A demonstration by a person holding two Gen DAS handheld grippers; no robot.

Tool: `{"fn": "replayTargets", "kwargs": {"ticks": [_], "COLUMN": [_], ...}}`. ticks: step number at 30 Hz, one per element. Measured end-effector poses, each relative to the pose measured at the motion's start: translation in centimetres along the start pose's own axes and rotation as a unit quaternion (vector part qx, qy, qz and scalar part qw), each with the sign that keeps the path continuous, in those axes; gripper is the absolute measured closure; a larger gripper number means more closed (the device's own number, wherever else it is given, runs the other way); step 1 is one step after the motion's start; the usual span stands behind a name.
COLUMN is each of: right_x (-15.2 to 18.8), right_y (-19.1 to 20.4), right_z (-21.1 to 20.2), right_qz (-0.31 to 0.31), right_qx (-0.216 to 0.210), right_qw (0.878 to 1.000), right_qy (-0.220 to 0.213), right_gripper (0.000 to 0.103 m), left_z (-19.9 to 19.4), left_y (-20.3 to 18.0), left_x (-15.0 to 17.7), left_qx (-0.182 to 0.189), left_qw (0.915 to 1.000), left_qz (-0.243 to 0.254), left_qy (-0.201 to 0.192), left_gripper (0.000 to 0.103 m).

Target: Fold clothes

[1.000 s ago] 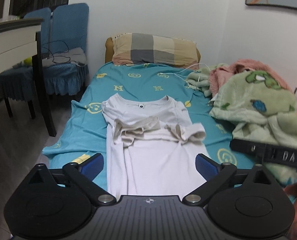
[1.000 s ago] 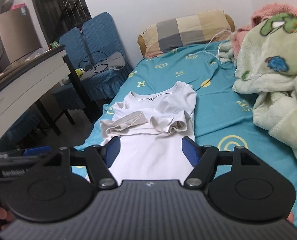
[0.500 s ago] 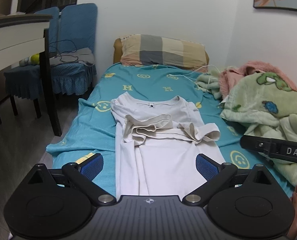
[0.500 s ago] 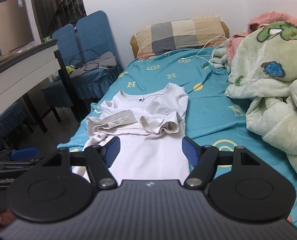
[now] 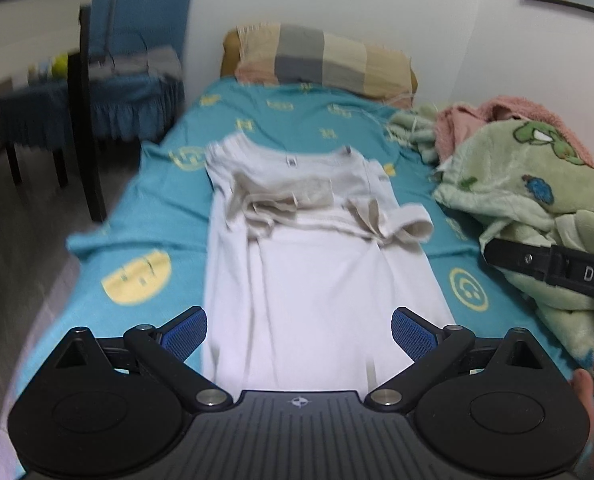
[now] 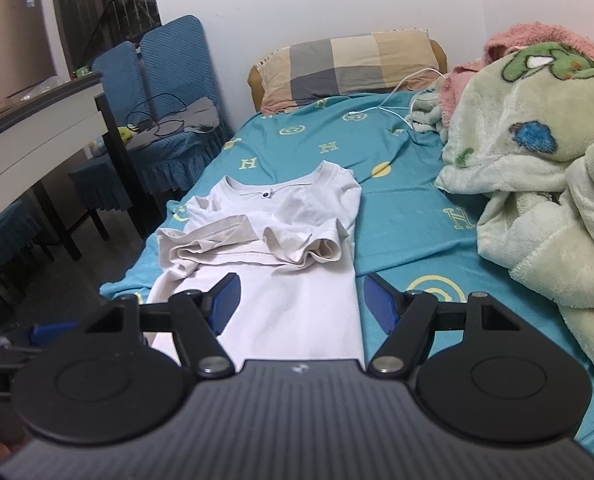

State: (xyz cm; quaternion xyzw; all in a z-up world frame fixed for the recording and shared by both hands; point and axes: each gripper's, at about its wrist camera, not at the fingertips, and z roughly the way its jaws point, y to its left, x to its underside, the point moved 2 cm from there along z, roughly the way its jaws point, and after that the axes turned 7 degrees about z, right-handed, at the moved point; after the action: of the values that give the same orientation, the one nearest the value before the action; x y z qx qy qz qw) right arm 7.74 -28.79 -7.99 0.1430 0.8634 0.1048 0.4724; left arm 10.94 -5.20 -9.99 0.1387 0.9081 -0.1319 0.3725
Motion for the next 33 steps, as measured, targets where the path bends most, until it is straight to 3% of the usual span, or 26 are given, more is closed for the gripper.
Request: {"fn": "replayTargets", "kwargs": {"ticks": [6,15,21,26,28,33], "right_x": [-0.1,0.2,0.3,0.5,0.5,0.7], "right_y": [-0.6,-0.6,-0.9,-1.0,-0.9,-1.3], "right_z": [0.3,0.6,0.7,0.9,0.9,1.0], "right_qz": [0.019,0.026,0.037,0.045,0.047,0.068], "right_qx": [-0.001,-0.006,-0.009,-0.012,-0.013,-0.019], "right_qw": [1.0,0.999,0.999,0.998,0.998,0.996], "right_qy": [0.008,0.018,0.028,0.036,0.037,0.046], "right_gripper": [0.032,0.032,0.032,0.032,0.032,0.032], "left_z": [2.0,4.2,5.1,6.3,6.3,6.1], "left_y": [0.8,4.8,6.2,7.4,7.6,8.1], "left_x": [1.1,2.7,3.3,3.5,3.5,3.5], "left_qx": [0.04,0.087,0.105,0.123,0.127,0.138], "left_qw": [0.9953,0.9654,0.9468,0.9259,0.922,0.9112], "left_qz": [-0.063,-0.225,-0.29,-0.351,-0.361,-0.387], "left_qy": [0.061,0.1,0.093,0.068,0.058,0.031], "left_gripper": [0.003,0.004,0.005,0.005,0.007,0.025]}}
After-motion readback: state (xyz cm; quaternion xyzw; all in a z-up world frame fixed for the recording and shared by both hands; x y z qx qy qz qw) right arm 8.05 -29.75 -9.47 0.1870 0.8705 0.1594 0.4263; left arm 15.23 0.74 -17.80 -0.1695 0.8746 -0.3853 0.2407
